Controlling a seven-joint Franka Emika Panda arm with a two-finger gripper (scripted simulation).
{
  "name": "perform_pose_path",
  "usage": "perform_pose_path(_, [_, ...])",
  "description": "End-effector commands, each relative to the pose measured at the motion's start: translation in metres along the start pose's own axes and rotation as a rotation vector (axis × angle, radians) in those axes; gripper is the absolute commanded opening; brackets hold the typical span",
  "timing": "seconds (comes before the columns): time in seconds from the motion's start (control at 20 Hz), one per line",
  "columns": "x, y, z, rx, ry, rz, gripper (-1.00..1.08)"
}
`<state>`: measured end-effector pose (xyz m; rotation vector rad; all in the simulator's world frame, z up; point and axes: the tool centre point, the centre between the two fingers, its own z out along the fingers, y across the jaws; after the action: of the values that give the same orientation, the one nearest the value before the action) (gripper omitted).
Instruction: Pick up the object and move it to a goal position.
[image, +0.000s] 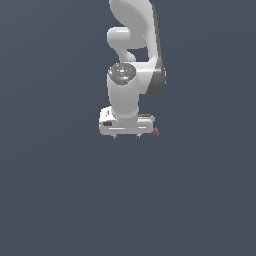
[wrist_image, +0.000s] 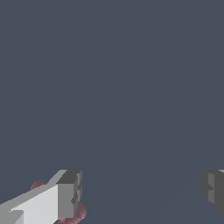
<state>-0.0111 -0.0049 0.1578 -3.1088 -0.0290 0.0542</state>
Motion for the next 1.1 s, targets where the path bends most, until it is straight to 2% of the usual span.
perform_pose_path(0.0, [-0.003,-0.005,0.004,-0.003,0.000,-0.038,1.00])
perform_pose_path(0.4, [-0.024,-0.032,0.026,-0.020,0.002,-0.250,1.00])
perform_pose_path(1.05, [-0.088,-0.095,0.073,-0.045,0.007,-0.781,1.00])
